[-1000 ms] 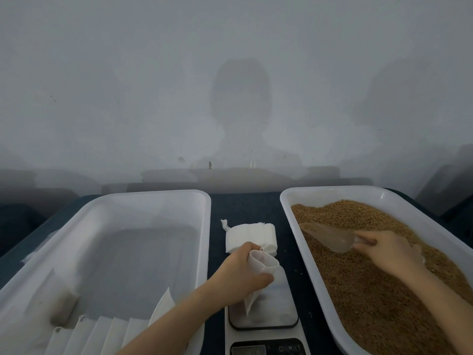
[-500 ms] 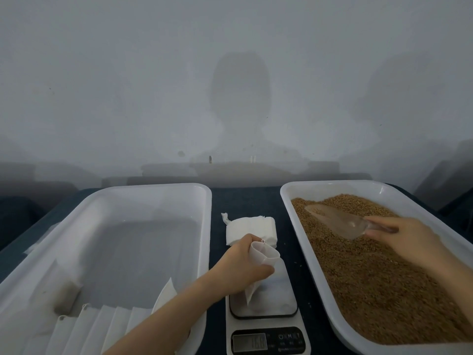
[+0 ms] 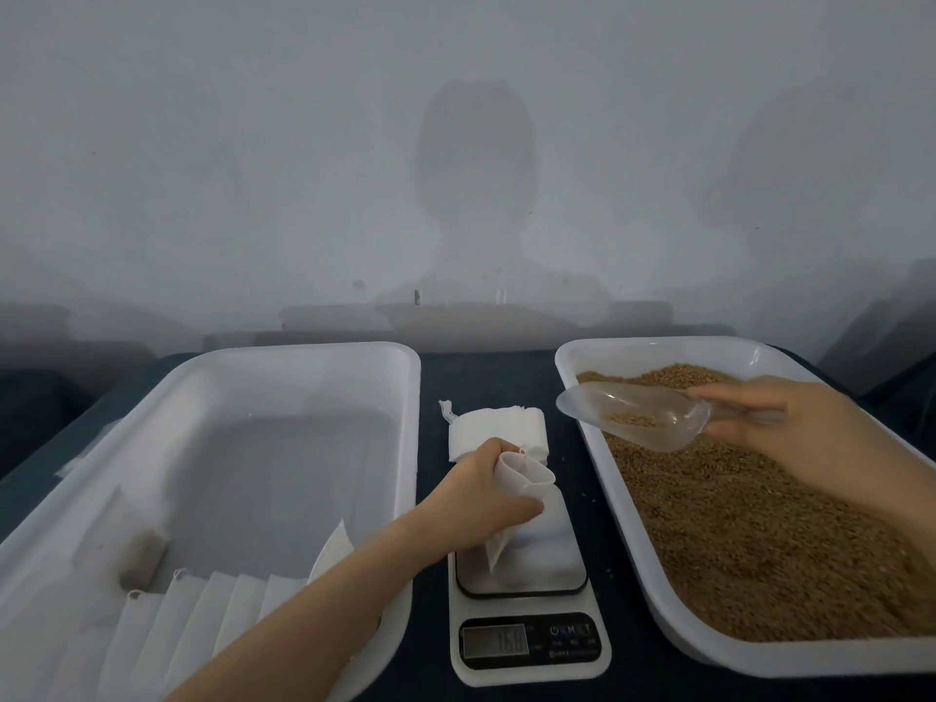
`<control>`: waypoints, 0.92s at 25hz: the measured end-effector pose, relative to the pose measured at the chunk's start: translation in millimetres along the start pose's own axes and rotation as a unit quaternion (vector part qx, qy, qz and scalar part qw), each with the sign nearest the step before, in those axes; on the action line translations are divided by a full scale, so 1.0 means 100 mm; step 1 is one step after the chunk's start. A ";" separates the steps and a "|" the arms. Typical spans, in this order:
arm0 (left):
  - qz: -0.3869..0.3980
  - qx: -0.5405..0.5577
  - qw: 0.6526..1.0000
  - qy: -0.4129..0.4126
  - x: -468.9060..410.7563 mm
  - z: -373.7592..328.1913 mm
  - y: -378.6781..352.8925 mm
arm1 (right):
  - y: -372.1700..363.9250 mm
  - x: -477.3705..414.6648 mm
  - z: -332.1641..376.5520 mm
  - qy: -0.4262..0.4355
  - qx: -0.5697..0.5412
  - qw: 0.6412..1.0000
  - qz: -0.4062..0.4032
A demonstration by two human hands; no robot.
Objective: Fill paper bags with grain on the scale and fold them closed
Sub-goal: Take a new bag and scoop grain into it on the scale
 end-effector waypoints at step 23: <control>0.010 0.021 1.000 0.008 0.01 0.02 -0.02 | -0.29 -0.26 0.45 0.165 0.248 0.954 0.018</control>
Point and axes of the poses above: each hand's wrist, its own x-axis away from the middle knuckle, its own y-axis out of the back of the hand, z = x × y, the point moved 10 cm from there along -x, towards the middle knuckle, and after that the axes turned 4 degrees about -x, right-handed, at the moved point
